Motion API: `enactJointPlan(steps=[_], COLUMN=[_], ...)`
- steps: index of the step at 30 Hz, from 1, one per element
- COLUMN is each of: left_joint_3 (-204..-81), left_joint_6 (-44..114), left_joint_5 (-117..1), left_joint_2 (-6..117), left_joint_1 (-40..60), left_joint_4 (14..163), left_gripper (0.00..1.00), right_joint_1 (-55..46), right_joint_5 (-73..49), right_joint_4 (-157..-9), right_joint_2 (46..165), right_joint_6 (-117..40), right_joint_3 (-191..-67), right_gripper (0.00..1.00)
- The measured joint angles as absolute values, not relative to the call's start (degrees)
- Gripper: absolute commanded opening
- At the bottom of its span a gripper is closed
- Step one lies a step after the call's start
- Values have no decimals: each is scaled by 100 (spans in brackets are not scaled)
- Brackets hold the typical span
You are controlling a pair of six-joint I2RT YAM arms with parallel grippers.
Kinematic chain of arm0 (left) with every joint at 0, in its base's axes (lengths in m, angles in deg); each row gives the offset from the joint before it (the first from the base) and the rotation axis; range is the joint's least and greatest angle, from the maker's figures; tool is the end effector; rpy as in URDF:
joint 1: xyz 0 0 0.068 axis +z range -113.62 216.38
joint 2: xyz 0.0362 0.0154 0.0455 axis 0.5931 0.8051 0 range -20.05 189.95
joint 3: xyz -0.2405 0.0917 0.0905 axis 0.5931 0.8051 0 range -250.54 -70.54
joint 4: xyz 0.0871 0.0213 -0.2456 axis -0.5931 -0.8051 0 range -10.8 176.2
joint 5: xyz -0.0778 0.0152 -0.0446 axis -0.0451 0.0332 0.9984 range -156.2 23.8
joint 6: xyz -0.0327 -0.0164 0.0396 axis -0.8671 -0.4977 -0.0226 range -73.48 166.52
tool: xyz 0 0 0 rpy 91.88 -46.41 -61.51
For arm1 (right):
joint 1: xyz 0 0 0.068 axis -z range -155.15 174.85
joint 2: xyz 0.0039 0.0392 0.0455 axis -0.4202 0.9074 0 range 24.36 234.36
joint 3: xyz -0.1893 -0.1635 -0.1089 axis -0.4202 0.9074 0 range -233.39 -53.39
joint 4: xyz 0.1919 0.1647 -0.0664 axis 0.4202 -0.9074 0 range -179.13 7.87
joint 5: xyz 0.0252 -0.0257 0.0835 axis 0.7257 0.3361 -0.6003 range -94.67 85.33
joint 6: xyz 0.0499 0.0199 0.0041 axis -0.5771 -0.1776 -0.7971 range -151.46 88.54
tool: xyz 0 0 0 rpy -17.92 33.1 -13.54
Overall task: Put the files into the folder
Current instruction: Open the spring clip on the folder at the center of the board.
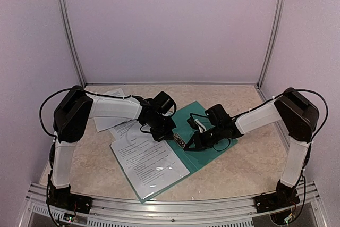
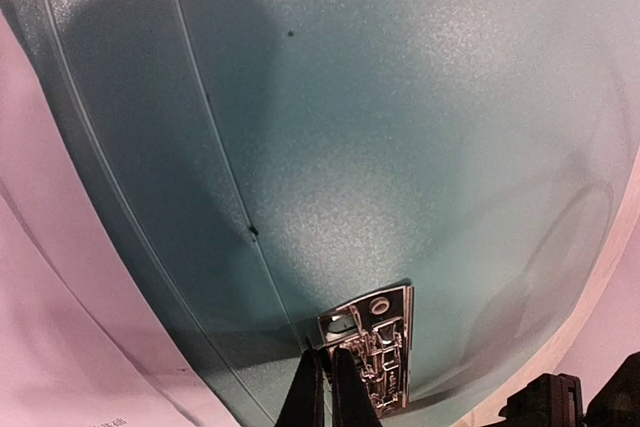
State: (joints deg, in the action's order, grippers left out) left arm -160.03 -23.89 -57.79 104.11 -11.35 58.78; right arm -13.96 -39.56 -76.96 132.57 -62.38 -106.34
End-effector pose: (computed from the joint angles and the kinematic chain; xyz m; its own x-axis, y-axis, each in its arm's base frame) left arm 0.3022 -0.3403 0.1454 -0.9323 -0.3599 -0.0353 -0.2990 0.8222 -0.4843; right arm 0.2660 0.2401 0.1180 -0.9238 -0.2023 -0.3250 -0.3793 0.5980 0.7060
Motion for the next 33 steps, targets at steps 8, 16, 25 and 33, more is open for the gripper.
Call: enactJointPlan(steps=[8,16,25,33], left_joint_3=[-16191,-16357,-16781,-17275], left_joint_6=[-2389,-2345,-1974,-1331], left_joint_5=[-5729,-5618,-5384,-5333], left_joint_2=[10518,10625,10848,11073], left_joint_1=[-1135,-1146,-1253,-1255], left_joint_4=[5747,5699,5321,5028], left_gripper=[0,0,0,0], right_joint_1=[-1396,-1396,-1356,-1083], right_joint_5=[-3959,-3934,-3530,-2925], right_joint_4=[-7952,-8278,-8562,-8852], right_joint_2=[13200,12874,12175,11101], right_joint_6=[-6163,-5833,-5479,-5331], right_joint_3=[-10745,-10951,-11119,-10756], right_gripper=[0,22,41,41])
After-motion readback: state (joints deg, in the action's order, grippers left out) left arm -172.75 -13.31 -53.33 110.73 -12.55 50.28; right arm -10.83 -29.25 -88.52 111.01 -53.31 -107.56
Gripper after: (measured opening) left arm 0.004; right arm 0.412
